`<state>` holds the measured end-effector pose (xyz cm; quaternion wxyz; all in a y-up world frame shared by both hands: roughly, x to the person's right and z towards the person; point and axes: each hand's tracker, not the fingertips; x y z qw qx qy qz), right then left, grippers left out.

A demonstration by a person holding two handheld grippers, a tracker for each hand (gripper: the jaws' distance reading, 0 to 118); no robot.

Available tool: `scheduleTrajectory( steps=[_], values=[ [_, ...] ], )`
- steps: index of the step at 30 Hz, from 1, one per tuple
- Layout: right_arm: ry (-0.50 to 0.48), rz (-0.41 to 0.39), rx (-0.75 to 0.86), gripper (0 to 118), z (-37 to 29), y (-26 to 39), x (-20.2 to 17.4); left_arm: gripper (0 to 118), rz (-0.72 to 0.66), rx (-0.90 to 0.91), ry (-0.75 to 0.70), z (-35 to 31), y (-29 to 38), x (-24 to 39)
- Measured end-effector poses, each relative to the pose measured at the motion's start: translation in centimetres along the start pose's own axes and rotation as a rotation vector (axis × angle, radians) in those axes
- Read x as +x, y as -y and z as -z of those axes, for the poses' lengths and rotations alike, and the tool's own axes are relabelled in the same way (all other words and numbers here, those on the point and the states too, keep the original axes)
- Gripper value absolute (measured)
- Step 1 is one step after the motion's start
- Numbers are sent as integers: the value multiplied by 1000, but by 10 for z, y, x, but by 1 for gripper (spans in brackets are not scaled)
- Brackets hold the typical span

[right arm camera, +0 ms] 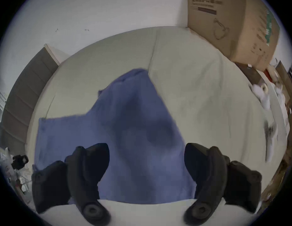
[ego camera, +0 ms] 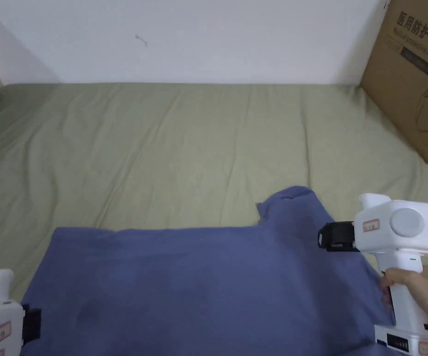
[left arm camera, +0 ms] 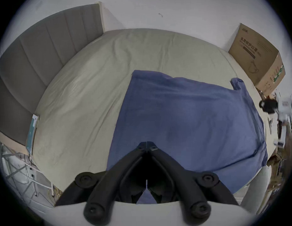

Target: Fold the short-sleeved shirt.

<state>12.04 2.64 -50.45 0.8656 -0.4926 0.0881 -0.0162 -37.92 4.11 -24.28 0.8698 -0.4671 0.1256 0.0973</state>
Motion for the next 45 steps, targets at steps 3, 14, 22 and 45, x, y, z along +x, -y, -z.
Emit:
scheduleTrajectory(
  steps=[3,14,22,45],
  values=[
    [65,-30,-50,97,34,-25,7,0,14,-17,-15,9,-6,3],
    [73,-122,-58,0,58,-29,12,0,13,-68,-33,35,-16,2],
    [34,-77,-70,0,44,-35,12,0,-24,-74,-15,43,-30,-12],
    [5,-64,-69,0,38,-38,9,2,5,-78,-83,177,-164,-11]
  ],
)
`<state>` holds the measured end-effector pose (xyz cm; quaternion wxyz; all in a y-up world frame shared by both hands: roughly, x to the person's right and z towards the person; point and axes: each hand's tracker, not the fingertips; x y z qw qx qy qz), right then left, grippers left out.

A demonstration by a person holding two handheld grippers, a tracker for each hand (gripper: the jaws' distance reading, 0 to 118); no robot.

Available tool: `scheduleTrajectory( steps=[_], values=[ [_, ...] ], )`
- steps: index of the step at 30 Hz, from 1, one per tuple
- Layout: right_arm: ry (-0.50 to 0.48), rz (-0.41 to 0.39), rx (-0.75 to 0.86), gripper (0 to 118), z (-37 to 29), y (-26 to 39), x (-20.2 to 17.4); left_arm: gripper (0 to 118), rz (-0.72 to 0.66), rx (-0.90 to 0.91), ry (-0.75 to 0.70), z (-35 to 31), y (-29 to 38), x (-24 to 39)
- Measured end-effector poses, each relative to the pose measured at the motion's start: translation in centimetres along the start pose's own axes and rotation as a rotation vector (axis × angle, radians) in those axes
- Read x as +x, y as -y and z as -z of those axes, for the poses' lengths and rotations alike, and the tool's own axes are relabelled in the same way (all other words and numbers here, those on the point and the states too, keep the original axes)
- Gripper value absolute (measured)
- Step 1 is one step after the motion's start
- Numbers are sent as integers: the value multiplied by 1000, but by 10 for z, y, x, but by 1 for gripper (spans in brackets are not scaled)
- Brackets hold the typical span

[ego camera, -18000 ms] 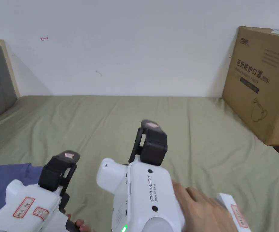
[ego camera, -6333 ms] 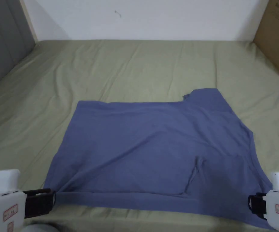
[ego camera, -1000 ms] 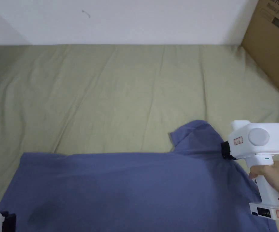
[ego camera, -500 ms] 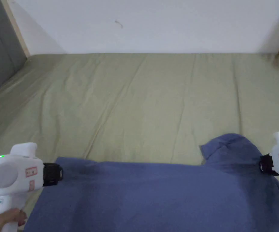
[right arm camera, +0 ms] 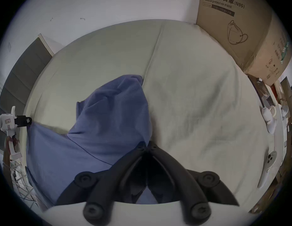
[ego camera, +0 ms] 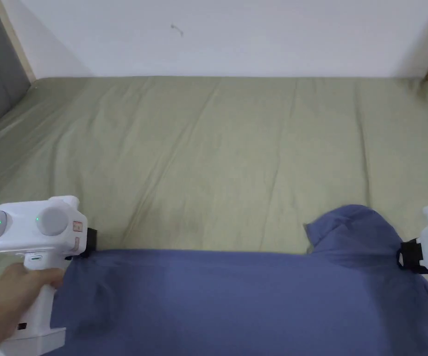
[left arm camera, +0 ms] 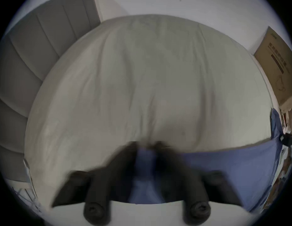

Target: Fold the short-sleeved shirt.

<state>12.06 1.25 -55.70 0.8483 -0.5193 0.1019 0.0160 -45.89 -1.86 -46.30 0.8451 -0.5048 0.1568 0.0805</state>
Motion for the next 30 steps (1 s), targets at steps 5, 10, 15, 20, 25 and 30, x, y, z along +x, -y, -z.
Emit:
scheduleTrajectory(
  steps=[5,10,15,20,25,30],
  values=[
    [-26,9,51,0,-40,0,2,2,-1,17,52,-51,4,-11],
    [-39,9,119,0,-97,20,5,2,-1,105,67,-118,28,-31],
    [-56,-3,154,0,-156,70,8,2,47,148,92,-182,79,-50],
    [-69,-10,118,0,-189,159,15,2,69,129,95,-216,157,-66],
    [-76,48,-22,0,-173,250,27,2,83,-23,73,-201,234,-73],
    [-51,89,-103,0,-146,298,21,2,22,-78,90,-178,276,-78]
  ],
)
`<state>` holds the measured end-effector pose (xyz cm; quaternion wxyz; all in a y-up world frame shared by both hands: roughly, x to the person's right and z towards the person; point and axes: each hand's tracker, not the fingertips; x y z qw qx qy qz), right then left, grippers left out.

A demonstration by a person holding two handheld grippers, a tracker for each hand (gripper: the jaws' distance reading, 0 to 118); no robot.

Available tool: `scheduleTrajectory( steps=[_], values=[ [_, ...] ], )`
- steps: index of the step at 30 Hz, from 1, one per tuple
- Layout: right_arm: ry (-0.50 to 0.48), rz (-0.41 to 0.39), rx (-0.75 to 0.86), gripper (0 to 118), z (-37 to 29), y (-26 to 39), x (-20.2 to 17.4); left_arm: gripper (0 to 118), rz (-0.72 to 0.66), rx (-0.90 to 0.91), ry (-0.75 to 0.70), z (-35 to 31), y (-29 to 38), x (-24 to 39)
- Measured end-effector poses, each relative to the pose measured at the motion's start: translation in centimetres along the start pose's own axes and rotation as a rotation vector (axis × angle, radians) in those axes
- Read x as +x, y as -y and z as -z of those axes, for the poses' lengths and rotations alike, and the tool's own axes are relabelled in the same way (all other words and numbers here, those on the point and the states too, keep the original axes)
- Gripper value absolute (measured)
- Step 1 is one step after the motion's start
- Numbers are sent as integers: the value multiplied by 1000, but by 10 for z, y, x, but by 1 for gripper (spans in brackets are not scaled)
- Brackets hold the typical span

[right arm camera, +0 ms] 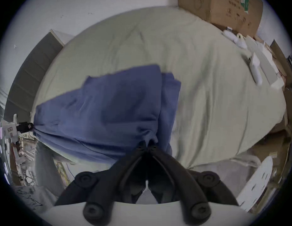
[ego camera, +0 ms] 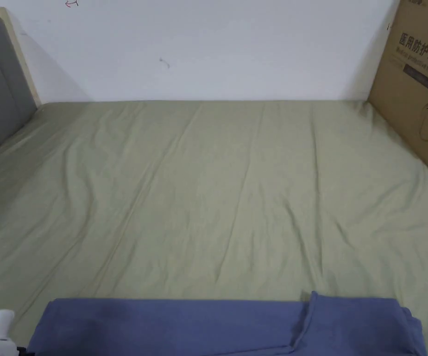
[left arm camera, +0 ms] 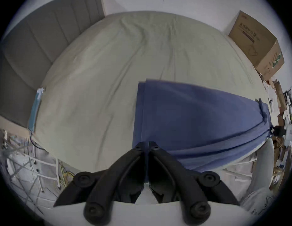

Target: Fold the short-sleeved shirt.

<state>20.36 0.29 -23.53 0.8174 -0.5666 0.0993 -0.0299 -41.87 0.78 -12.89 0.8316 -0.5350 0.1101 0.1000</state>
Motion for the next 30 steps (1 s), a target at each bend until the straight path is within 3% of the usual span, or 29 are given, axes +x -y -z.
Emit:
scheduleTrajectory(
  steps=[2,3,6,7,12,13,14,15,16,18,25,26,27,28,30],
  values=[
    [23,-58,28,0,-4,3,-6,5,-18,0,2,-1,4,-3],
    [33,-78,37,3,-6,1,-9,14,-12,6,5,-3,3,-4],
    [59,-87,53,71,-16,-7,-15,91,17,16,-49,-11,-4,-6],
    [77,-95,62,78,-21,-10,-18,106,21,38,-45,-15,-5,-7],
    [53,-76,163,77,-52,-27,-41,103,-56,130,72,-51,-12,-7],
    [15,-79,201,73,-56,-31,-49,89,-65,138,87,-54,-14,-7],
    [-28,-93,229,61,-59,-34,-60,63,-84,144,108,-56,-14,-7],
    [-52,-119,238,35,-60,-37,-70,26,-102,163,133,-60,-13,-4],
    [-52,-144,257,1,-58,-40,-82,0,-112,167,156,-59,-13,-3],
    [-13,-149,287,0,-45,-42,-109,0,-110,147,155,-51,-14,-3],
    [-80,-147,273,0,0,-41,-184,2,-218,151,170,-39,0,-24],
    [-77,-178,274,0,4,-42,-193,12,-243,157,178,-39,0,-33],
    [-75,-227,260,0,8,-42,-201,31,-284,178,182,-42,5,-41],
    [-70,-233,261,0,11,-43,-206,56,-305,184,199,-42,6,-48],
    [-89,-234,252,0,17,-42,-218,94,-385,162,240,-34,11,-62]
  ],
)
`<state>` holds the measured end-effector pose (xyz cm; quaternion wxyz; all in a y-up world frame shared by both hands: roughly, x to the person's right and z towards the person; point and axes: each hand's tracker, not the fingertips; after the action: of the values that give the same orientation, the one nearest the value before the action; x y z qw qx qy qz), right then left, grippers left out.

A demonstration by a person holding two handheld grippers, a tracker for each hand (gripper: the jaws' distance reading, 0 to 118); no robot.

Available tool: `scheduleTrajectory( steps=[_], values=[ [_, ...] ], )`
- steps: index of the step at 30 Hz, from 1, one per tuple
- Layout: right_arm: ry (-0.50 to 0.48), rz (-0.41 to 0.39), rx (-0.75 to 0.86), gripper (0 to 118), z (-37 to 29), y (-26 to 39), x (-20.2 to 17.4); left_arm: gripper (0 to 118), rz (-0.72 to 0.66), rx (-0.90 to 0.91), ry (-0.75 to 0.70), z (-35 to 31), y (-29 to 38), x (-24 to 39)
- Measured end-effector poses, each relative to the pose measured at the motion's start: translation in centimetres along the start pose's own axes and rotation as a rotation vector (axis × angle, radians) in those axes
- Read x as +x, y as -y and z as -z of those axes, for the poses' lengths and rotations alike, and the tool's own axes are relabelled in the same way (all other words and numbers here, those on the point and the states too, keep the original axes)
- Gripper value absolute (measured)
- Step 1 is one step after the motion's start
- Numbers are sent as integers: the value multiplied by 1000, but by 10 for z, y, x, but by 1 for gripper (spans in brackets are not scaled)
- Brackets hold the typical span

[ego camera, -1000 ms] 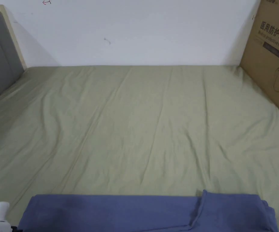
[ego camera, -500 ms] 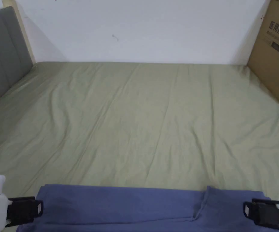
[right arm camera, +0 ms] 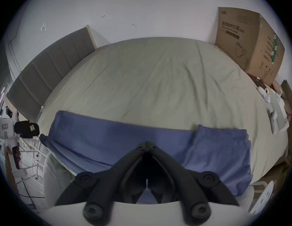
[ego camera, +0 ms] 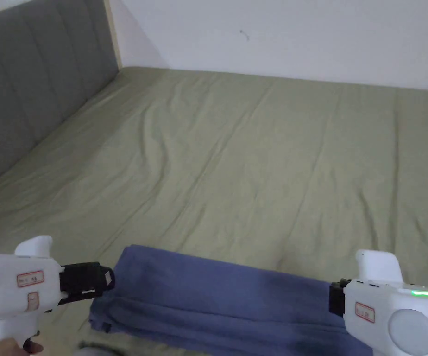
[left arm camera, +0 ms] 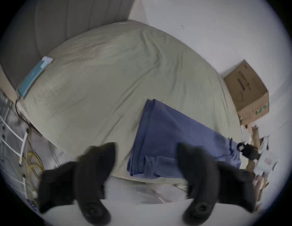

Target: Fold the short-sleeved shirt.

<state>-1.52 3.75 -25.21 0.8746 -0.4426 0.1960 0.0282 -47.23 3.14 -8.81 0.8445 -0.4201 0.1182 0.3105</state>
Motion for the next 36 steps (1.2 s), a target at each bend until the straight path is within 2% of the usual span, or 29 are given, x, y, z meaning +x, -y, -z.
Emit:
scheduleTrajectory(
  steps=[1,2,7,10,12,13,14,15,16,18,22,25,27,29,32,36],
  values=[
    [-27,0,-9,0,3,-1,-3,108,-34,-4,15,3,3,-4],
    [-45,4,-15,0,6,-1,-6,112,-65,-9,53,8,6,-11],
    [-59,-56,-52,0,14,5,-27,112,-235,-66,201,42,20,-32],
    [-76,-43,-74,0,19,9,-27,111,-351,-96,320,68,29,-36],
    [-87,-22,-88,0,19,13,-27,105,-380,-74,297,71,28,-44],
    [-89,-16,-92,0,19,15,-26,73,-397,-72,313,70,27,-40],
    [-88,-12,-94,0,20,16,-25,25,-399,-73,278,65,25,-37],
    [-88,-11,-97,0,19,18,-25,5,-375,-71,224,61,23,-36],
    [-87,-10,-100,0,19,19,-25,5,-286,-67,124,63,24,-40],
    [-85,-6,-109,0,22,22,-23,5,-369,-130,257,76,30,-34],
    [-90,24,-115,0,19,25,-13,5,-318,-96,205,57,16,-26],
    [-88,49,-104,0,13,24,-3,5,-289,-53,236,38,4,-8],
    [-79,69,-93,0,9,23,5,5,-197,-32,201,25,-5,21],
    [-79,93,-76,0,1,22,16,5,-17,0,182,11,-16,64],
    [-63,113,-57,0,-9,23,31,5,171,25,218,0,-18,130],
    [-43,199,-36,0,-17,29,57,5,432,7,305,5,2,222]
  ],
)
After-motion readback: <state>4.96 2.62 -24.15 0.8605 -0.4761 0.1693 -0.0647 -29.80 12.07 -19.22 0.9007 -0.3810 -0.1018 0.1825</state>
